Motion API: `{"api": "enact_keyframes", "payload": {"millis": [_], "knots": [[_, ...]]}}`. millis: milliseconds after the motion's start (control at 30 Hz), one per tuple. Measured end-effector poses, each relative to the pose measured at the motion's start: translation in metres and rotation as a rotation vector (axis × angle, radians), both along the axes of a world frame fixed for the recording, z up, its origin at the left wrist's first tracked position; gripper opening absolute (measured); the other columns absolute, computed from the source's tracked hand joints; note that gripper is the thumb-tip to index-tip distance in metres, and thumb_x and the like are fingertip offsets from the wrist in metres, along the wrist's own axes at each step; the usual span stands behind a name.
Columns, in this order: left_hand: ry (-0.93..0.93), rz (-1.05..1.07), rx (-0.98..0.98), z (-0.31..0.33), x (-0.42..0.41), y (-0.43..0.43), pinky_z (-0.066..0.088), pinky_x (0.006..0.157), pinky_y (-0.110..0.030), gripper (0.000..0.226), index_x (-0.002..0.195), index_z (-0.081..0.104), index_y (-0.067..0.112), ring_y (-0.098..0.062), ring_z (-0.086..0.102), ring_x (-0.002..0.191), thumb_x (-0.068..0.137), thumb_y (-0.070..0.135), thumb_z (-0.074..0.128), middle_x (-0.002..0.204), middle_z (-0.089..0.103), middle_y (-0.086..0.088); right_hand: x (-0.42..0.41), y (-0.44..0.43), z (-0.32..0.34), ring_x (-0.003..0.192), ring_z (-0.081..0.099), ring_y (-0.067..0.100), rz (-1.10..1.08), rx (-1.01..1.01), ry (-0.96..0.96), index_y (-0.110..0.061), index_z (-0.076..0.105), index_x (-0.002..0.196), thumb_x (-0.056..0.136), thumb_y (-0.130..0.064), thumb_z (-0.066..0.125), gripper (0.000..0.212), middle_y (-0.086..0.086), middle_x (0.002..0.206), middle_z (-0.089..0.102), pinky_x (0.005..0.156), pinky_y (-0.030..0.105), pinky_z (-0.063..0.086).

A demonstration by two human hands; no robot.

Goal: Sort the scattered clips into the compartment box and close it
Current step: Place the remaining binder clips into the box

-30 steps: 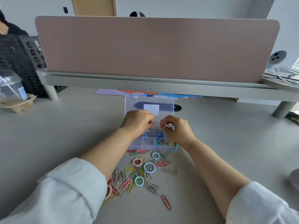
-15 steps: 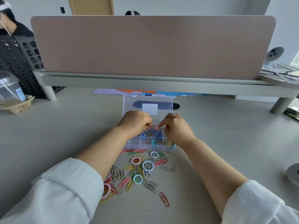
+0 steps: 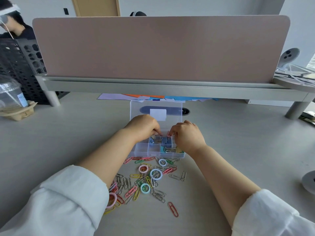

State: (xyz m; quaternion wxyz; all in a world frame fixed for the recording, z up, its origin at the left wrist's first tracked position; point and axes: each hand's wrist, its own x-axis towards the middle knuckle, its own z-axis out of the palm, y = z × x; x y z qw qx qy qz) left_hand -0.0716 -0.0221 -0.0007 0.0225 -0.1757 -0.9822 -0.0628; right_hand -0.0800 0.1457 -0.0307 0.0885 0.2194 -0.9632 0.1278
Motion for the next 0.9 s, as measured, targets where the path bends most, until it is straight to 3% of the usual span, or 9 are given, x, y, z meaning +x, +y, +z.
{"api": "enact_keyframes", "payload": {"millis": [233,533,733,900], "knots": [[0.013,0.055,0.058,-0.002,0.002,0.006,0.047,0.081,-0.027,0.025,0.105,0.069,0.019,-0.020,0.065,0.094,0.086,0.008,0.058,0.106,0.072,-0.003,0.001,0.000,-0.001,0.105,0.053,0.028,0.016,-0.065,-0.005,-0.019,0.069,0.104,0.087,-0.004,0.040,0.037,0.004,0.111,0.070,0.088,0.033,0.040],[0.028,0.049,0.067,-0.005,0.004,0.005,0.050,0.089,-0.034,0.034,0.104,0.070,0.015,-0.023,0.060,0.102,0.087,0.000,0.045,0.115,0.065,-0.003,0.000,0.001,0.000,0.104,0.053,0.028,0.007,-0.101,-0.001,-0.016,0.070,0.102,0.086,-0.002,0.041,0.036,0.006,0.111,0.068,0.089,0.036,0.043],[-0.025,0.091,0.028,-0.007,0.008,-0.001,0.048,0.097,-0.038,0.041,0.112,0.066,0.021,-0.026,0.056,0.112,0.086,0.001,0.042,0.122,0.062,-0.007,0.004,-0.001,0.005,0.107,0.052,0.027,0.001,-0.058,-0.031,-0.017,0.068,0.106,0.086,-0.001,0.040,0.038,0.005,0.116,0.066,0.091,0.037,0.042],[-0.157,0.114,0.066,-0.003,0.023,-0.005,0.043,0.104,-0.039,0.051,0.127,0.054,0.024,-0.029,0.047,0.125,0.089,-0.002,0.033,0.138,0.050,-0.011,0.020,-0.001,0.007,0.102,0.055,0.028,0.026,-0.151,0.047,-0.014,0.068,0.104,0.086,-0.003,0.045,0.031,0.008,0.111,0.066,0.085,0.035,0.046]]}}
